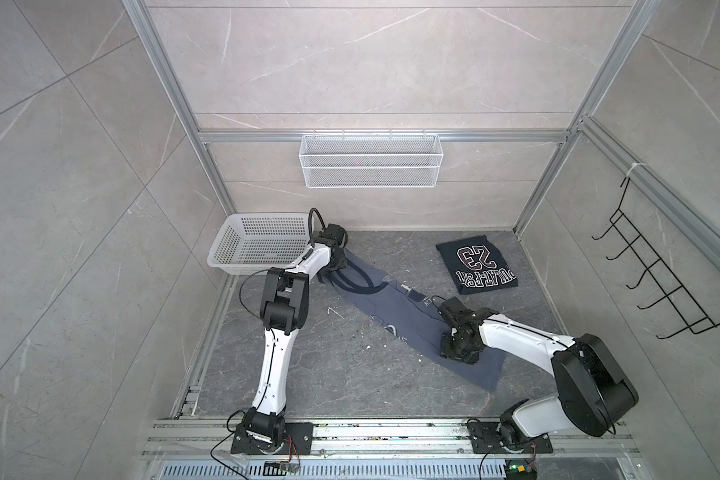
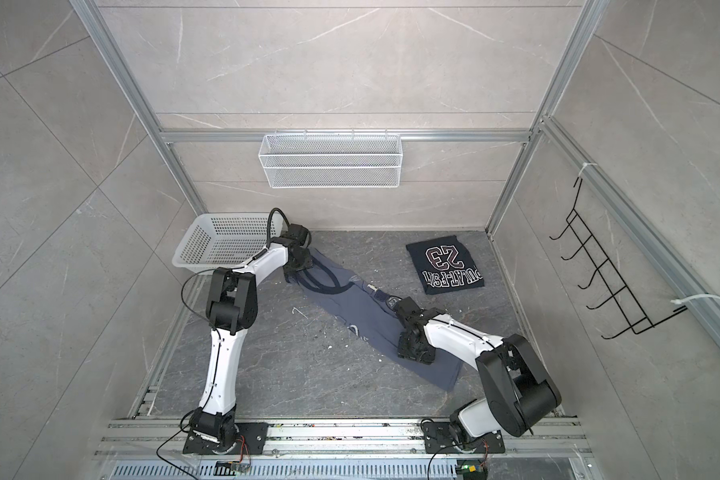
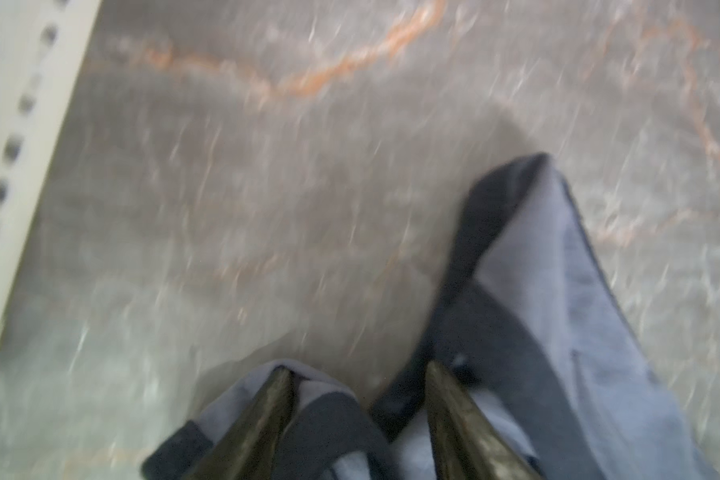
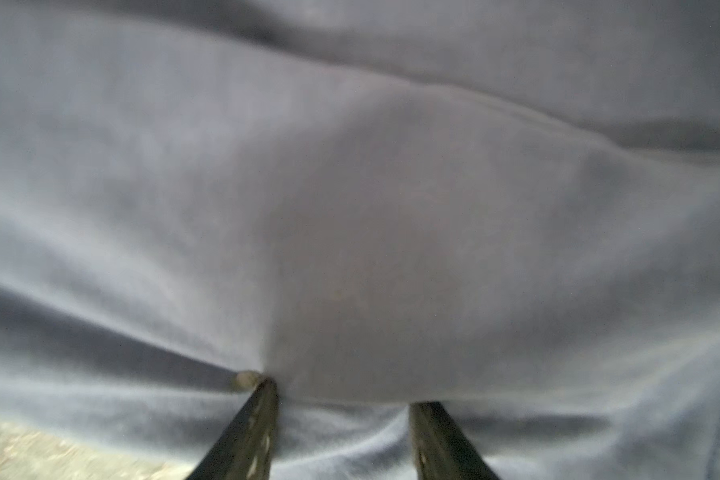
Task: Fold and stack the tank tops
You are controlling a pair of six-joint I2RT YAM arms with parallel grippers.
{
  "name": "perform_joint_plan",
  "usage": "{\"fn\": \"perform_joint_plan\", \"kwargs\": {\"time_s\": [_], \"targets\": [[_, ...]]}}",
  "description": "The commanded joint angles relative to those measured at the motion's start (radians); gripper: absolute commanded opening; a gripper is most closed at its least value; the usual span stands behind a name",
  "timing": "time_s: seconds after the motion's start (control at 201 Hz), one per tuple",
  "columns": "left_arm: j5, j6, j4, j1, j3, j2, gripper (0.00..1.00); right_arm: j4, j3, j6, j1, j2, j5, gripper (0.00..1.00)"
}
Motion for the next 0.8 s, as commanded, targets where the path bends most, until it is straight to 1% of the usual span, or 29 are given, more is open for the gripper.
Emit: {"fn": "perform_joint_plan", "kwargs": {"time_s": [0.0, 0.07, 0.149, 0.234, 0.299, 0.393, 0.463, 0.548, 0.627, 0.717, 0.796], "targets": [[0.004, 0.021, -0.099, 0.054, 0.068, 0.068, 0.53, -0.008, -0.07, 0.081, 0.015, 0.003, -0.099, 0.53], [0.015, 0.032, -0.108, 0.07, 0.117, 0.086, 0.54, -0.024, -0.069, 0.09, 0.015, -0.016, -0.083, 0.53], [-0.002, 0.061, -0.164, 0.074, 0.227, 0.116, 0.56, -0.056, -0.055, 0.088, 0.015, -0.039, -0.056, 0.53], [0.023, 0.082, -0.211, 0.072, 0.33, 0.135, 0.63, -0.101, -0.025, 0.073, 0.015, -0.076, -0.012, 0.53], [0.036, 0.088, -0.226, 0.063, 0.346, 0.101, 0.7, -0.151, 0.013, 0.056, 0.015, -0.108, 0.042, 0.54], [0.021, 0.094, -0.25, 0.03, 0.316, 0.005, 0.79, -0.225, 0.071, 0.039, 0.008, -0.141, 0.121, 0.55], [-0.008, 0.066, -0.265, -0.002, 0.248, -0.095, 0.82, -0.242, 0.089, 0.024, -0.012, -0.162, 0.132, 0.55], [-0.003, 0.026, -0.248, -0.049, 0.145, -0.213, 0.83, -0.234, 0.093, -0.003, -0.061, -0.173, 0.108, 0.55], [-0.009, -0.016, -0.237, -0.108, 0.051, -0.286, 0.84, -0.221, 0.091, -0.035, -0.12, -0.16, 0.067, 0.55], [-0.003, -0.063, -0.197, -0.169, -0.06, -0.336, 0.84, -0.197, 0.087, -0.065, -0.177, -0.153, 0.026, 0.55], [0.003, -0.109, -0.171, -0.222, -0.127, -0.354, 0.84, -0.187, 0.09, -0.083, -0.205, -0.141, 0.023, 0.55]]}}
